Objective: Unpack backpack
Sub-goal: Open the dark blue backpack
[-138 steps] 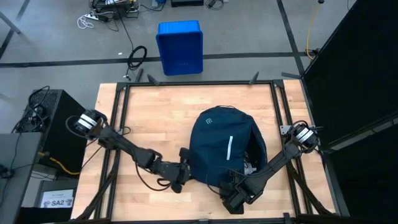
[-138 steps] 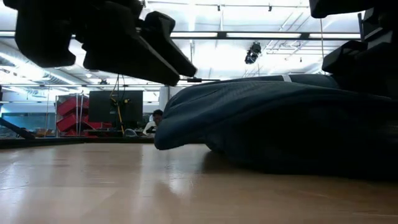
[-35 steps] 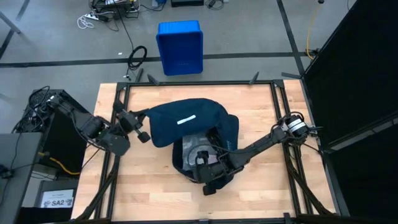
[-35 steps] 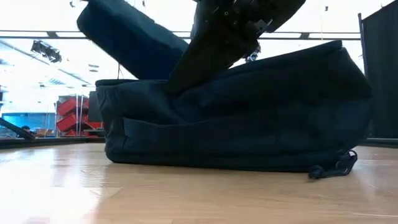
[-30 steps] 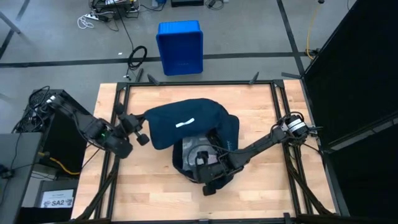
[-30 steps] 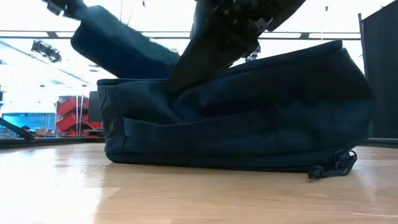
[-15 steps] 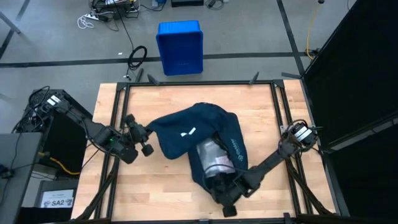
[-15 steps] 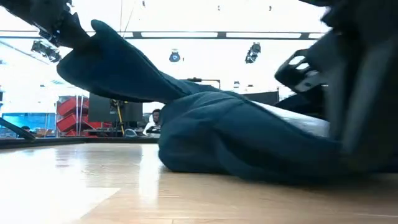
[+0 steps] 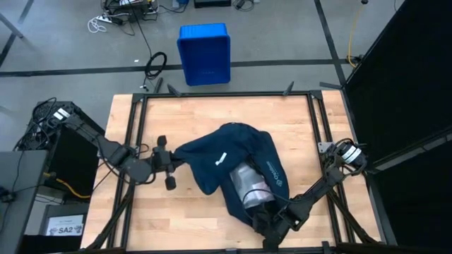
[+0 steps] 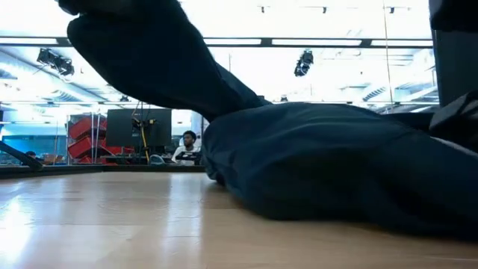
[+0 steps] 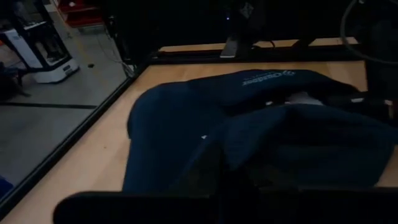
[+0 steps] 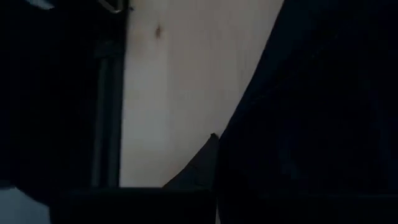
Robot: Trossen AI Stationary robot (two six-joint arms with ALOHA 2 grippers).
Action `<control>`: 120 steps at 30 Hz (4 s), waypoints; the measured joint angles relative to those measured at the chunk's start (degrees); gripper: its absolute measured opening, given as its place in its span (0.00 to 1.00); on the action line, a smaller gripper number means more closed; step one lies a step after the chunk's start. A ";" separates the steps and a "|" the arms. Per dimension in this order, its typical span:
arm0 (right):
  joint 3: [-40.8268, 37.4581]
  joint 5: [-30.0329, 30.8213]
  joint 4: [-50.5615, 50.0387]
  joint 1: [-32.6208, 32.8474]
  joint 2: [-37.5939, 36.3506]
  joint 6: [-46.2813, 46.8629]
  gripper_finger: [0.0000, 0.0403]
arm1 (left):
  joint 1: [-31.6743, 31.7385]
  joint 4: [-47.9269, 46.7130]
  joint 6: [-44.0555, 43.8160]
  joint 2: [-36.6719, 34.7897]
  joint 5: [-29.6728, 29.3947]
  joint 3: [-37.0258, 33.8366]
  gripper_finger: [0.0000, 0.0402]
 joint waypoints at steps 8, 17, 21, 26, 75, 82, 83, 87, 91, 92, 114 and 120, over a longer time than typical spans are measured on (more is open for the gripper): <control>-0.03 0.06 8.22 -1.13 -7.78 -11.96 0.08 | 0.42 0.07 0.50 0.32 1.98 0.00 0.00; -0.03 18.67 6.89 -4.35 -14.46 -30.59 0.30 | 0.44 -0.28 0.93 0.84 2.31 0.00 0.00; -0.01 31.87 4.09 -7.35 -15.01 -38.95 0.40 | 0.44 0.31 2.03 0.84 2.31 0.00 0.00; -0.05 32.34 8.17 -13.03 -14.76 -46.37 0.52 | 0.44 1.08 3.99 0.84 2.33 0.02 0.00; 0.06 28.92 26.69 -17.94 -19.37 -67.33 0.28 | 22.65 23.10 30.67 8.60 43.37 10.56 0.00; 0.06 35.64 26.96 -14.42 -19.44 -69.04 0.25 | 32.32 16.90 30.64 7.78 52.53 13.98 0.00; 0.06 36.77 26.94 -14.10 -19.44 -68.95 0.25 | 33.77 16.75 30.62 7.43 53.65 13.99 0.00; 0.06 40.71 25.78 -12.75 -19.44 -68.72 0.24 | 39.74 17.21 29.44 7.33 55.91 14.00 0.00; 0.04 41.35 25.49 -11.86 -19.44 -68.75 0.24 | 45.74 17.75 27.90 7.46 59.51 14.16 0.00; 0.04 41.54 25.39 -11.66 -19.44 -68.75 0.24 | 47.29 17.64 27.57 7.49 61.03 14.16 0.00; 0.04 45.65 25.01 -14.88 -19.44 -69.84 0.24 | 79.50 40.41 8.61 29.45 98.84 14.12 0.00; 0.04 56.81 24.18 -16.09 -19.44 -74.84 0.23 | 86.80 46.15 2.56 36.79 100.70 14.10 0.00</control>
